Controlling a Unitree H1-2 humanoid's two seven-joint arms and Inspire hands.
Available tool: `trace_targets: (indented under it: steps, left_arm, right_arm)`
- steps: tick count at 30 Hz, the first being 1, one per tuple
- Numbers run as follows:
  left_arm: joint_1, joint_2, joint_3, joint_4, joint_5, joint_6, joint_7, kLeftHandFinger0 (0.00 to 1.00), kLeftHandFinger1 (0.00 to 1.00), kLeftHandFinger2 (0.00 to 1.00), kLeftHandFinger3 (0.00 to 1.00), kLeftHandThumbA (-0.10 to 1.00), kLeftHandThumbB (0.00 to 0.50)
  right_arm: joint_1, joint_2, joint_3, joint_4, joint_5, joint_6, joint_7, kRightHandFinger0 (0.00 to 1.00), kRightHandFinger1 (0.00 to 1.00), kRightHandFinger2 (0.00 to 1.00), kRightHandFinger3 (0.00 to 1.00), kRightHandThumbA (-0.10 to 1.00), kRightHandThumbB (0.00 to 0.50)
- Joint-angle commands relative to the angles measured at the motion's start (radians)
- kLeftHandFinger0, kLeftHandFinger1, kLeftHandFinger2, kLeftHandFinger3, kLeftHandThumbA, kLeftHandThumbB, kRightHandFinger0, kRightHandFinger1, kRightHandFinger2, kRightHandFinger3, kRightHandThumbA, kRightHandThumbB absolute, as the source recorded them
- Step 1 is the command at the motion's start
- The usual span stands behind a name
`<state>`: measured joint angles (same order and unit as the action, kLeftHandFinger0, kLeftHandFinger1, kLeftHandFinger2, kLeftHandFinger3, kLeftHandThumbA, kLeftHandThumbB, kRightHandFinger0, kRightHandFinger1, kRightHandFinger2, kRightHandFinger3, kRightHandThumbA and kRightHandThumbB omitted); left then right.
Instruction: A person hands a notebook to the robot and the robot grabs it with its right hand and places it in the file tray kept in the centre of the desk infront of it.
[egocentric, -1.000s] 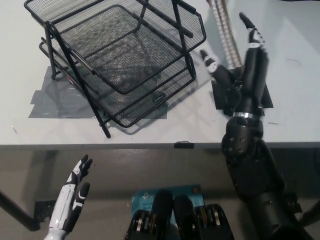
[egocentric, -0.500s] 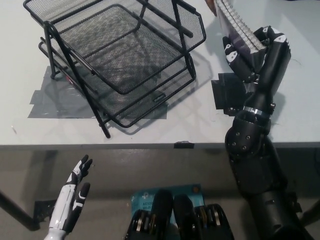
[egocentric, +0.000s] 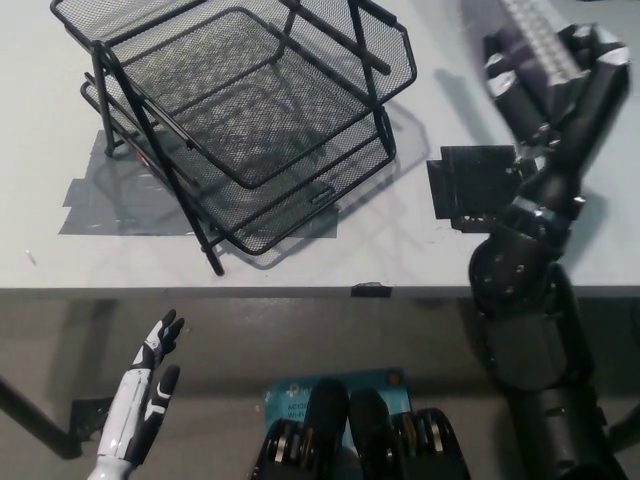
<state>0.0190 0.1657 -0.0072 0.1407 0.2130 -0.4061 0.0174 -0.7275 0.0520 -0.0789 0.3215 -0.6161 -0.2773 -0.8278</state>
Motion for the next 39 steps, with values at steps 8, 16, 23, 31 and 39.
trace_targets:
  steps: [8, 16, 23, 31, 39]
  left_arm:
    - [-0.001, 0.008, 0.003, -0.024, -0.004, -0.022, 0.006, 1.00, 0.99, 0.99, 1.00, 1.00, 0.339]
    - [0.026, 0.004, -0.004, -0.026, -0.005, -0.020, 0.001, 0.99, 1.00, 0.99, 1.00, 1.00, 0.341]
    - [0.065, 0.005, -0.006, -0.036, 0.007, -0.025, 0.005, 1.00, 1.00, 0.99, 1.00, 1.00, 0.340]
    - [0.064, 0.008, -0.006, -0.023, 0.008, -0.035, 0.004, 1.00, 1.00, 0.98, 1.00, 1.00, 0.322]
    - [0.068, 0.008, -0.009, -0.016, 0.008, -0.055, 0.006, 1.00, 0.99, 0.98, 1.00, 1.00, 0.312]
  right_arm:
    - [-0.078, -0.027, -0.016, -0.394, -0.062, 0.076, 0.037, 0.00, 0.00, 0.00, 0.00, 0.95, 0.028]
    - [-0.019, -0.094, 0.129, -0.390, -0.166, 0.018, 0.127, 0.00, 0.00, 0.00, 0.00, 0.91, 0.000]
    - [-0.011, -0.192, 0.268, -0.267, -0.263, -0.061, 0.118, 0.00, 0.00, 0.00, 0.17, 0.71, 0.000]
    - [-0.079, -0.269, 0.344, -0.164, -0.365, -0.063, 0.086, 0.00, 0.00, 0.14, 0.00, 0.88, 0.000]
    - [-0.127, -0.329, 0.404, -0.067, -0.431, -0.078, 0.063, 0.00, 0.00, 0.25, 0.26, 0.91, 0.000]
